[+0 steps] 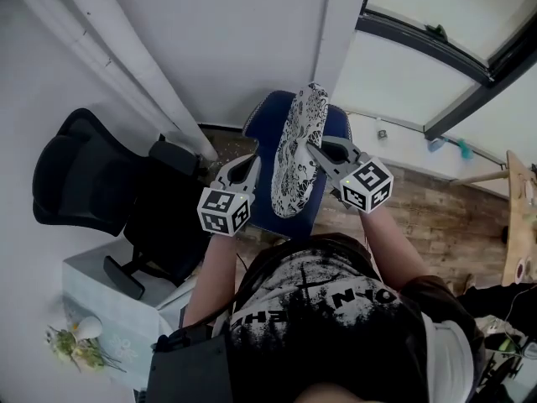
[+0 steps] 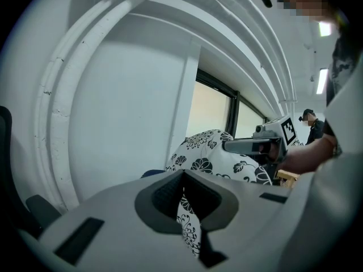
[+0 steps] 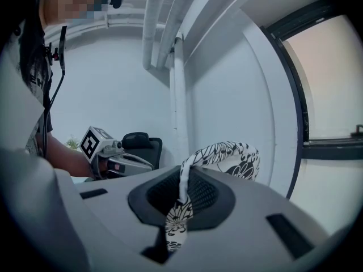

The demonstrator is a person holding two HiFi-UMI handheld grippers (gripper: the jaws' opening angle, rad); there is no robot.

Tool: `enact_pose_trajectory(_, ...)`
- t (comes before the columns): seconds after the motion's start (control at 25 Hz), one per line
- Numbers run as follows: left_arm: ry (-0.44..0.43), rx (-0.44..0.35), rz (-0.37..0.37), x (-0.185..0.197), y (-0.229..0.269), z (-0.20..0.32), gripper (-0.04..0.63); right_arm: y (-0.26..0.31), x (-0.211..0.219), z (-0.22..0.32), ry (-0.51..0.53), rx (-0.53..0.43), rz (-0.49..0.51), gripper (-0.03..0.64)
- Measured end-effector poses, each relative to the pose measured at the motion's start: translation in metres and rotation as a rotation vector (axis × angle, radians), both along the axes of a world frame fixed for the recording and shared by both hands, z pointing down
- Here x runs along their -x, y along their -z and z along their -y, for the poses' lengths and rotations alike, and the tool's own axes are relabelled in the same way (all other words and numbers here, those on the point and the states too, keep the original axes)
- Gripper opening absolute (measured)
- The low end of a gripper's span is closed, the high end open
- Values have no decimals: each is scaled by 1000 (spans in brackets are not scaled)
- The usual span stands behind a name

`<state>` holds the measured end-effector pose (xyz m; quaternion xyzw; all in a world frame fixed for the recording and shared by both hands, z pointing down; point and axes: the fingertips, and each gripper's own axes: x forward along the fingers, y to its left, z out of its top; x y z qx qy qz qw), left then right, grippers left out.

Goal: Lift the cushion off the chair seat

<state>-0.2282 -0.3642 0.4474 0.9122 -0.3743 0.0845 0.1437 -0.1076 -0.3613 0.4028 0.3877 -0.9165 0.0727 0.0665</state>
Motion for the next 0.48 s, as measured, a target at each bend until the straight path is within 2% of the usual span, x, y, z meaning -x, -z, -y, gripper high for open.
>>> enact_pose_trajectory(0.48,1,-4,6,1,1,-4,14,0,8,-4,16,-7,0,32)
